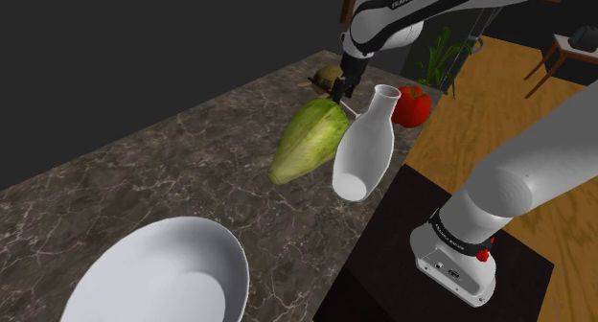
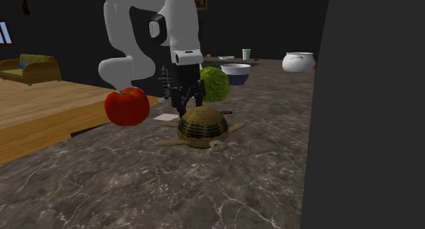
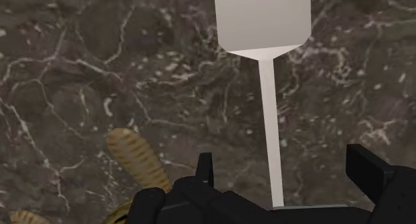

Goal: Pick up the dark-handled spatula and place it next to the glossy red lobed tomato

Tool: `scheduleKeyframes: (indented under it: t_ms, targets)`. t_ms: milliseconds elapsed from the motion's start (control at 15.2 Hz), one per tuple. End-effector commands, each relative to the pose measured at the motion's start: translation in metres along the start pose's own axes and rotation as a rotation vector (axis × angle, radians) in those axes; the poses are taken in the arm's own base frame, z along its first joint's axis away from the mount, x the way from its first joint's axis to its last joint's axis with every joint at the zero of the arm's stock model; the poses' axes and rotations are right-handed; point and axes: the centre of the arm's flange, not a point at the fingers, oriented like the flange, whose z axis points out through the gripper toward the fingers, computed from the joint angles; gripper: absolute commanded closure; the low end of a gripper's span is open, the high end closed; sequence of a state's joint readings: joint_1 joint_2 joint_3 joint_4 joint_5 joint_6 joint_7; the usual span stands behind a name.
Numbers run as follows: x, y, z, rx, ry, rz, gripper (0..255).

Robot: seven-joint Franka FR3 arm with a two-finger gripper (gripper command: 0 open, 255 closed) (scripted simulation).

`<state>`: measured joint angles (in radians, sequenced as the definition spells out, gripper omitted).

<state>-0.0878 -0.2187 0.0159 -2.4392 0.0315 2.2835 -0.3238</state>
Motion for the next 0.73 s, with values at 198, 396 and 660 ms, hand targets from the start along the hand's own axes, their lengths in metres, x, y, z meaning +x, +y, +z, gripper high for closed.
scheduleKeyframes:
  t_ms: [198, 396, 660]
  targets:
    - [0.0, 0.001, -0.045, 0.0, 0.0, 0.0, 0]
    - [0.0, 0.001, -0.045, 0.0, 0.0, 0.0, 0]
    - [0.0, 0.001, -0.045, 0.0, 0.0, 0.0, 0]
